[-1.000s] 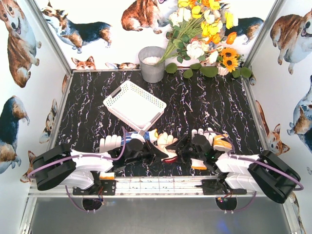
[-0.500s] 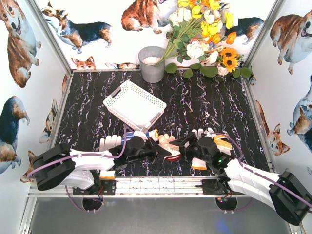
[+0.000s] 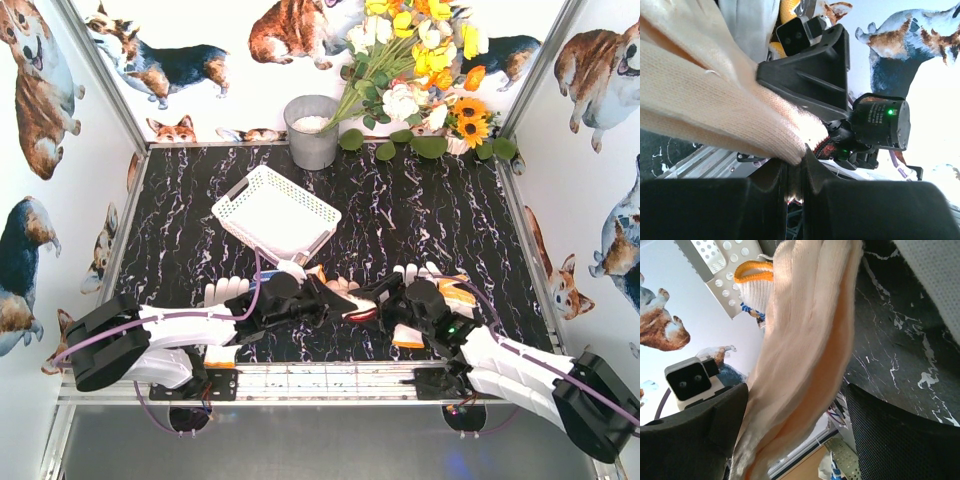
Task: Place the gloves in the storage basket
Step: Pick up the glove from the center of the board.
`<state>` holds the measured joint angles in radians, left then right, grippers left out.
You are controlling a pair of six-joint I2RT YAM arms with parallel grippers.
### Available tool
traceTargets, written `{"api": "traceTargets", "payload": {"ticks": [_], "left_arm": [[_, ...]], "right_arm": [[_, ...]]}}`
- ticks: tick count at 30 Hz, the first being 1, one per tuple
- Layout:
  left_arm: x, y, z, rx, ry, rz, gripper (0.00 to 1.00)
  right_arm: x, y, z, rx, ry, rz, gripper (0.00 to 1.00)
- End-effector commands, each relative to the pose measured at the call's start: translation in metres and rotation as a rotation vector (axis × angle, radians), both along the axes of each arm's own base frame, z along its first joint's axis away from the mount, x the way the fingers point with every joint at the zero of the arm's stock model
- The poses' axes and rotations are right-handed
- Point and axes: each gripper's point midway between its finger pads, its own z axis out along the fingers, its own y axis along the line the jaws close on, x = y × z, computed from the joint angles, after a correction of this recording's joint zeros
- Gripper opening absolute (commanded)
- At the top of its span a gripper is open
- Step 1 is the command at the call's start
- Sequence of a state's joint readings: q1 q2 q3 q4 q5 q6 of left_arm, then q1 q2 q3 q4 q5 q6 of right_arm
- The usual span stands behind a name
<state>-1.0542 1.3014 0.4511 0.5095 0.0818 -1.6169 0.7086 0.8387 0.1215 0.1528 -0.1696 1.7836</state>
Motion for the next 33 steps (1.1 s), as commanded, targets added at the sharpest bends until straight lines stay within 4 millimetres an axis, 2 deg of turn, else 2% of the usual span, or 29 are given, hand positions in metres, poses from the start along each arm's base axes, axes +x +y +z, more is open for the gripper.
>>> {"api": "traceTargets", "payload": {"ticks": [1, 13, 19, 25, 33], "left_arm": [[0.005, -0.007, 0.021, -0.043, -0.044, -0.011, 0.0], [-0.001, -0.004, 0.029, -0.051, -0.049, -0.036, 0.0], [-0.013, -0.005, 0.033, -0.047, -0.038, -0.1, 0.0], [-0.022, 0.001, 0.028, -0.01, -0.026, -0.131, 0.0], [-0.025, 0.0, 0.038, -0.029, -0.045, -0.154, 0.0]], "right_arm": [[0.017, 0.012, 0.033, 0.074, -0.072, -0.027, 0.79], [0.03, 0.0, 0.036, 0.068, -0.08, -0.144, 0.6], [0.034, -0.002, 0.039, 0.054, -0.105, -0.161, 0.5], [0.036, -0.002, 0.043, 0.052, -0.123, -0.165, 0.36], [0.036, -0.002, 0.045, 0.05, -0.135, -0.159, 0.3]]}}
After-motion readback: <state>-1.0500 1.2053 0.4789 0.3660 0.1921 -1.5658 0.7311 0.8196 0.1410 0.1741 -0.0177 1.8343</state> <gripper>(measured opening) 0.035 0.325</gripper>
